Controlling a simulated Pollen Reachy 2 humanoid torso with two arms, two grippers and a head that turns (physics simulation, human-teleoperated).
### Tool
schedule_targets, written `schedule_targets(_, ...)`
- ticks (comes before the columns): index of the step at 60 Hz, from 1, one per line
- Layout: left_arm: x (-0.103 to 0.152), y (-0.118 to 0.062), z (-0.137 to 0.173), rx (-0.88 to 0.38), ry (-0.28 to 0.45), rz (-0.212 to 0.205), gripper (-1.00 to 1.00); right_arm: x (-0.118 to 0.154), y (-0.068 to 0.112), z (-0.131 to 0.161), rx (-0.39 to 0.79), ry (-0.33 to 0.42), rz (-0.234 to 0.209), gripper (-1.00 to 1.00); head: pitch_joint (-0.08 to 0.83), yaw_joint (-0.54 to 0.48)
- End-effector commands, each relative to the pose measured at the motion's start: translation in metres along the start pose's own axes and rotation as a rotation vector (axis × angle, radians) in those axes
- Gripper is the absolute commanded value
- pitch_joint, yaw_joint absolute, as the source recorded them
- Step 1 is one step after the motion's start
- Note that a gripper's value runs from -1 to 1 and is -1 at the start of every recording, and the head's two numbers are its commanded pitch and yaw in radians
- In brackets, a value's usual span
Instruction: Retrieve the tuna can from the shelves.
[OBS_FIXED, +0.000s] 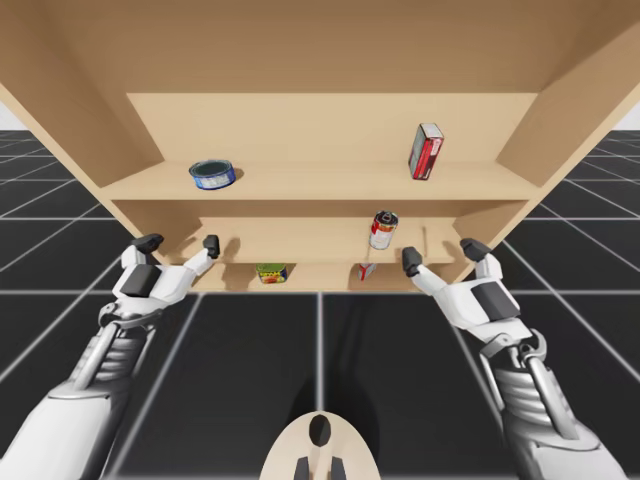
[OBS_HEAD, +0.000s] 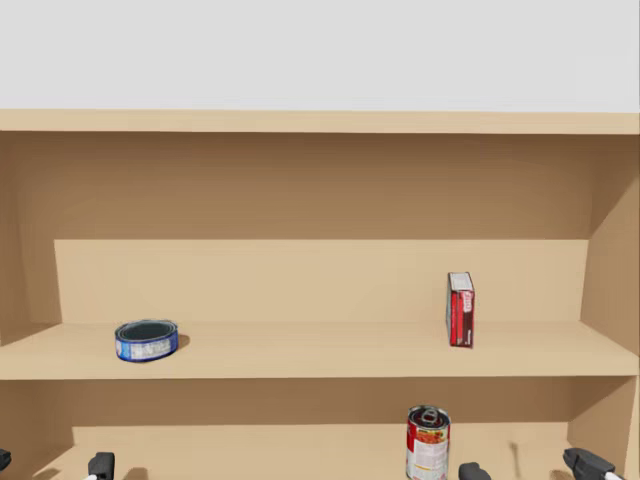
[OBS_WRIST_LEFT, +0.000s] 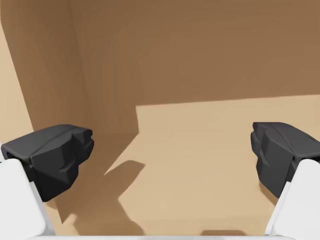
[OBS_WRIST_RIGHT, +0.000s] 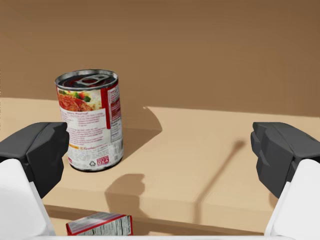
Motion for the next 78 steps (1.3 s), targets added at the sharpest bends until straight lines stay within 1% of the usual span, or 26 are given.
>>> schedule_targets(1, -0.007, 0.005, 0.002, 0.018, 0.040, 0.004, -1.00, -0.002, 0.003, 0.001, -0.010, 0.000, -0.019, -1.00, 0.004, -0.02)
schedule_targets(4, -0.006, 0.005, 0.003, 0.018, 0.039, 0.007, -1.00, -0.002, 0.003, 0.001, -0.001, 0.000, -0.011, -1.00, 0.009, -0.02)
schedule_targets(8, -0.006, 0.005, 0.003, 0.019, 0.038, 0.009, -1.00, 0.000, 0.002, 0.000, 0.016, 0.010, -0.020, -1.00, 0.023, -0.01)
schedule_targets(10, -0.006, 0.005, 0.003, 0.019, 0.038, 0.009, -1.00, 0.001, 0.003, 0.000, -0.004, 0.023, -0.009, -1.00, 0.031, 0.00)
schedule_targets(14, -0.005, 0.005, 0.003, 0.020, 0.037, 0.011, -1.00, 0.001, 0.002, 0.000, -0.004, 0.013, -0.014, -1.00, 0.057, 0.03)
schedule_targets(23, -0.005, 0.005, 0.004, 0.018, 0.037, 0.013, -1.00, 0.003, 0.003, 0.001, -0.006, 0.008, -0.007, -1.00, 0.123, 0.16)
schedule_targets(37, 0.001, 0.002, 0.009, 0.005, 0.023, 0.025, -1.00, 0.004, 0.004, 0.001, -0.006, 0.008, -0.006, -1.00, 0.181, 0.29)
schedule_targets(42, 0.006, -0.001, 0.012, -0.002, 0.018, 0.033, -1.00, 0.004, 0.004, 0.001, -0.006, 0.009, -0.006, -1.00, 0.191, 0.30)
schedule_targets(48, 0.014, -0.005, 0.019, -0.018, 0.020, 0.047, -1.00, 0.004, 0.004, 0.000, -0.009, 0.008, -0.008, -1.00, 0.196, 0.30)
schedule_targets(54, 0.031, -0.009, 0.029, -0.040, 0.013, 0.083, -1.00, 0.004, 0.003, 0.000, -0.012, 0.008, -0.012, -1.00, 0.201, 0.29)
schedule_targets(55, 0.039, -0.010, 0.033, -0.050, 0.016, 0.100, -1.00, 0.004, 0.003, 0.000, -0.014, 0.008, -0.012, -1.00, 0.203, 0.29)
schedule_targets(57, 0.044, -0.012, 0.036, -0.056, 0.018, 0.106, -1.00, 0.004, 0.002, 0.000, -0.015, 0.009, -0.014, -1.00, 0.204, 0.29)
schedule_targets(58, 0.047, -0.013, 0.037, -0.058, 0.020, 0.103, -1.00, 0.003, 0.002, 0.000, -0.016, 0.010, -0.014, -1.00, 0.204, 0.29)
schedule_targets(59, 0.056, -0.015, 0.040, -0.062, 0.030, 0.095, -1.00, 0.004, 0.002, 0.000, -0.018, 0.010, -0.016, -1.00, 0.205, 0.29)
schedule_targets(61, 0.062, -0.017, 0.042, -0.071, 0.031, 0.088, -1.00, 0.003, 0.002, 0.000, -0.019, 0.011, -0.017, -1.00, 0.206, 0.29)
schedule_targets(62, 0.072, -0.020, 0.046, -0.087, 0.030, 0.082, -1.00, 0.003, 0.001, 0.000, -0.020, 0.012, -0.017, -1.00, 0.205, 0.29)
schedule_targets(64, 0.078, -0.022, 0.048, -0.097, 0.031, 0.076, -1.00, 0.004, 0.001, 0.000, -0.021, 0.012, -0.017, -1.00, 0.205, 0.29)
schedule_targets(69, 0.103, -0.032, 0.057, -0.148, 0.026, 0.065, -1.00, 0.004, 0.000, 0.001, -0.024, 0.011, -0.020, -1.00, 0.205, 0.28)
schedule_targets(78, 0.133, -0.041, 0.056, -0.207, 0.022, 0.076, -1.00, 0.002, -0.001, 0.000, -0.025, 0.015, -0.021, -1.00, 0.202, 0.28)
